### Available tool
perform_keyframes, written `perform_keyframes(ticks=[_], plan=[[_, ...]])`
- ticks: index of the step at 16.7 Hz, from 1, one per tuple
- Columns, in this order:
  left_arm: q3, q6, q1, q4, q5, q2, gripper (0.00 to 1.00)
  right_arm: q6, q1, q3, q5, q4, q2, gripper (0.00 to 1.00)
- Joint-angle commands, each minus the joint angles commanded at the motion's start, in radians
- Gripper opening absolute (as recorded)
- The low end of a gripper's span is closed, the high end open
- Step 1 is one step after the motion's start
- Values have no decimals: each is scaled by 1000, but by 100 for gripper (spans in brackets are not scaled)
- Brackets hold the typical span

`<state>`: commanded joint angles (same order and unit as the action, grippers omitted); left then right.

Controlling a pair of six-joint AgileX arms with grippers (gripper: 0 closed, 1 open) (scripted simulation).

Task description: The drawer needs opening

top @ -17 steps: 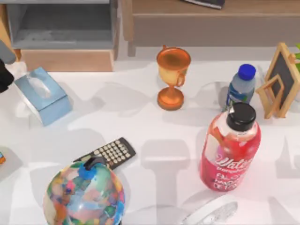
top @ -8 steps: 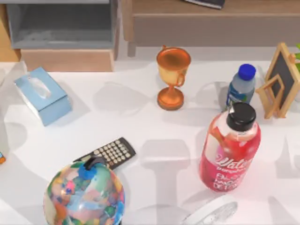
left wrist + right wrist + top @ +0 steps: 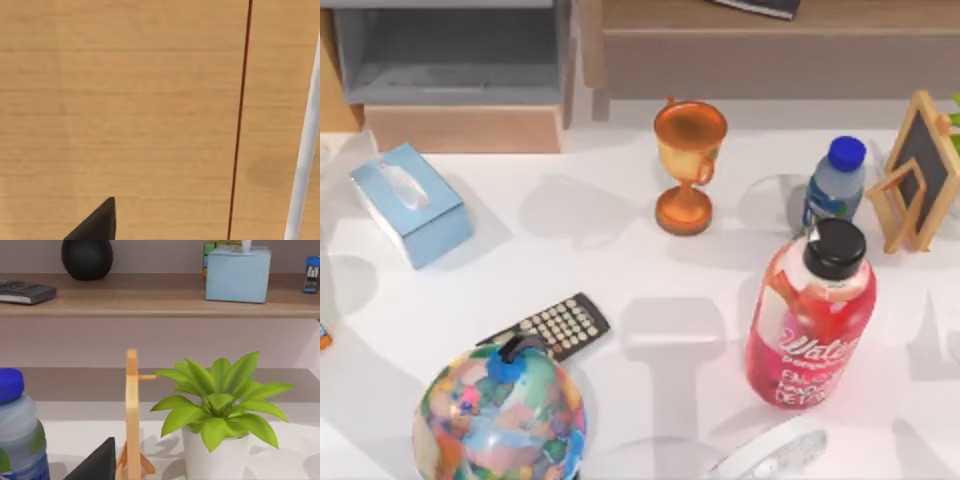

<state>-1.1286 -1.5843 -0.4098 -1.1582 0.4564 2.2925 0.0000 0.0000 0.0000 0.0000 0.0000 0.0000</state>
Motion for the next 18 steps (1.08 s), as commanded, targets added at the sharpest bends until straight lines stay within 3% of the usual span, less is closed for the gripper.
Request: perform_keyframes(ticks=[8,18], plan=[[-86,0,16,44,-16,42,100,0,0,0,0,0,0,100],[-86,0,16,44,-16,42,25,0,0,0,0,0,0,100]])
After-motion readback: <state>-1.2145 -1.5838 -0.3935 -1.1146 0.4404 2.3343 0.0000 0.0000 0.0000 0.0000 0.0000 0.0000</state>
